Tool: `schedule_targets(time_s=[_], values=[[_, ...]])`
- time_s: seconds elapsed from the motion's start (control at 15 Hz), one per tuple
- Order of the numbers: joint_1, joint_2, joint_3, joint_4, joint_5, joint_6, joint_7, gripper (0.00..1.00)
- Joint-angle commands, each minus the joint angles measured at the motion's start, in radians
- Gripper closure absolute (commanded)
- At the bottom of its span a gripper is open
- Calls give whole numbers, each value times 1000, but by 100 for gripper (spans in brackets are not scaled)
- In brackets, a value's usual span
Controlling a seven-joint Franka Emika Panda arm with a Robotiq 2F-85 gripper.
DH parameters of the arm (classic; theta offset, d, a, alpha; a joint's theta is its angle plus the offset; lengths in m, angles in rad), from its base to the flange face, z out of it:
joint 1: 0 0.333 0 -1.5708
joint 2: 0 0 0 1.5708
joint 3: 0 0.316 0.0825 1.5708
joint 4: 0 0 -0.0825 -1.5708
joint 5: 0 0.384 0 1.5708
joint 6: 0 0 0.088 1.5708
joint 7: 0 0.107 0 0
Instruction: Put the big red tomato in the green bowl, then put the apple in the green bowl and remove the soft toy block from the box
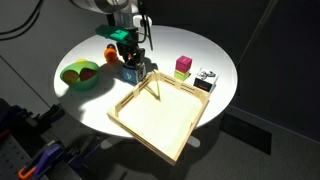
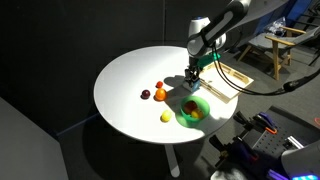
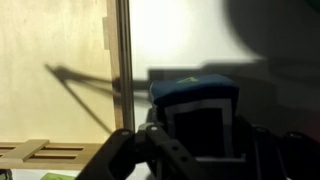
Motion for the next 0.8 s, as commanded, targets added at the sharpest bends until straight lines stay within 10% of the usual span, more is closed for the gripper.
schedule_targets(time_s=[0.0, 0.73], values=[[3, -14, -13, 2, -13, -30, 29, 3], [3, -147, -12, -105, -8, -46, 27, 0]])
